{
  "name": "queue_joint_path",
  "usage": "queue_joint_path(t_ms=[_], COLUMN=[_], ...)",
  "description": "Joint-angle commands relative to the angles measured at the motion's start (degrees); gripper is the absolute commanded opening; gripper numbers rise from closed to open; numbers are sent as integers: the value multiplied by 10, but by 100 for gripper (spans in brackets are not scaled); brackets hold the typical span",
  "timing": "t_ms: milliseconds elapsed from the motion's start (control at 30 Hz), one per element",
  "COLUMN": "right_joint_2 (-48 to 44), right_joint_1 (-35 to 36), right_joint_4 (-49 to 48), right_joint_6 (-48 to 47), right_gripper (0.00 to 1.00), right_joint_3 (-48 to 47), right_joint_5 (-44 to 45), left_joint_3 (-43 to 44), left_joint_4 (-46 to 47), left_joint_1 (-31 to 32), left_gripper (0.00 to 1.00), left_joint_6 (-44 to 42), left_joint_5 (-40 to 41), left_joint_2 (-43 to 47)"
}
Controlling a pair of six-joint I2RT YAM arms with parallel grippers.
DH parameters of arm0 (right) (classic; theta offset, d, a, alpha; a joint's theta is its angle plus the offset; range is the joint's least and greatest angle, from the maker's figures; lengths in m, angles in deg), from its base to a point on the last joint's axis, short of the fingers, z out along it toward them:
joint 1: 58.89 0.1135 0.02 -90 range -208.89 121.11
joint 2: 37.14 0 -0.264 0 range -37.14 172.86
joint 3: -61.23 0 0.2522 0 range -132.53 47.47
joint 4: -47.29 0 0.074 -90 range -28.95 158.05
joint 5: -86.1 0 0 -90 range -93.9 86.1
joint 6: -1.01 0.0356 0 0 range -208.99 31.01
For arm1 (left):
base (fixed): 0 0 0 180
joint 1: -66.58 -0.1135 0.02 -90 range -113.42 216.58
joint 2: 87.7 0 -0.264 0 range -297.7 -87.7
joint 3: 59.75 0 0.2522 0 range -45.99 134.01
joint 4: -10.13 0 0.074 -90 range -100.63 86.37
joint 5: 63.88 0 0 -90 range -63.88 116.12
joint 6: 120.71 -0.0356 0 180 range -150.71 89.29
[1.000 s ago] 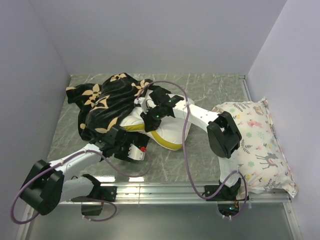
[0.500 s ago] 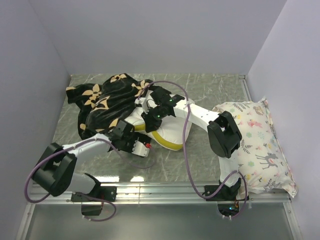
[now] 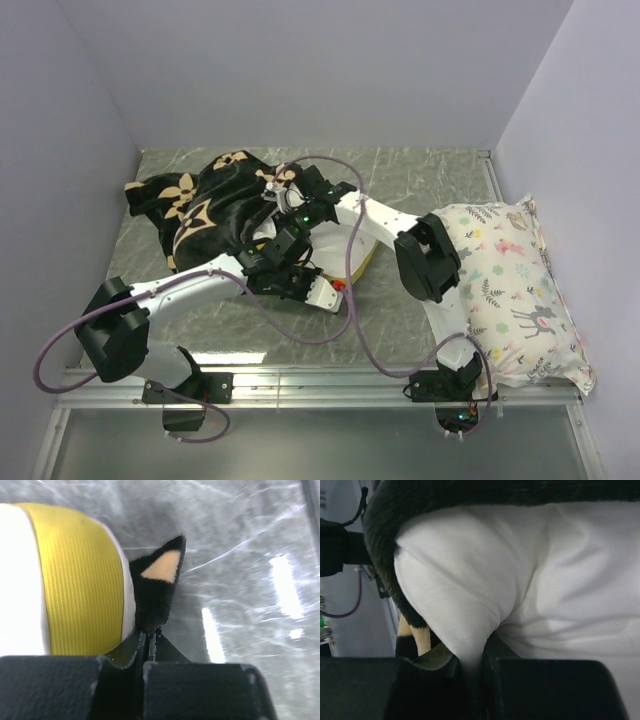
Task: Put the pillow into the pillowcase
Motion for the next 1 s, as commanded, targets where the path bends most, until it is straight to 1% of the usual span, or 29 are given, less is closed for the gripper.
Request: queue_joint_path(t_ms=[0, 133, 167, 200, 233, 267, 300, 333, 367, 467, 533, 600, 667, 700, 767, 800, 833, 867, 900, 967], right_joint_2=[58, 80, 80, 67, 57, 45, 22, 9, -11, -35, -51, -69, -85, -104, -133, -142, -151, -167, -175, -193], right_joint_1=[10, 5, 4, 4, 0, -3, -5, -12, -17, -30, -35, -47, -69, -80, -106, -134, -153, -167, -196, -217], right_joint_4=[-150, -203, -210, -211, -208, -204, -193, -190, -185, -161, -143, -115, -92, -74, -55, -36, -28, -21, -14, -8], right_joint_6=[114, 194, 197, 197, 196, 188, 185, 184, 183, 190, 194, 194, 181, 178, 175, 175, 174, 174, 174, 172], right_gripper=[0, 0, 0, 0, 0, 15, 24, 35, 55, 71, 73, 73, 73, 74, 74, 74, 74, 74, 75, 78], right_joint_3=[-19, 16, 24, 32, 46, 53, 66, 72, 77, 90, 94, 89, 86, 90, 101, 118, 129, 140, 169, 192], right_joint_5=[-75, -97, -98, -96, -89, -84, -80, -77, -72, -70, -69, -60, -48, -27, -2, 13, 38, 50, 63, 93], left_joint_3=[41, 41, 40, 41, 56, 70, 90, 125, 137, 148, 144, 146, 149, 147, 151, 153, 164, 170, 176, 174], left_joint_4=[45, 46, 46, 38, 32, 23, -15, -28, -41, -58, -60, -63, -73, -74, -94, -103, -116, -139, -147, -154], left_joint_1=[35, 38, 38, 38, 38, 38, 37, 37, 36, 32, 18, -1, -14, -46, -105, -169, -197, -219, -250, -264], left_gripper=[0, 1, 5, 10, 31, 41, 45, 51, 54, 56, 58, 61, 62, 63, 63, 63, 63, 63, 63, 63], left_joint_6=[56, 85, 85, 104, 120, 137, 161, 176, 209, 233, 243, 275, 304, 352, 408, 422, 433, 454, 463, 482], left_joint_5=[-140, -131, -124, -114, -102, -89, -77, -71, -64, -27, -15, -8, 35, 63, 103, 113, 121, 150, 163, 217], left_joint_2=[-2, -1, -1, 11, 18, 23, 35, 41, 59, 95, 132, 165, 178, 185, 170, 159, 146, 113, 99, 61])
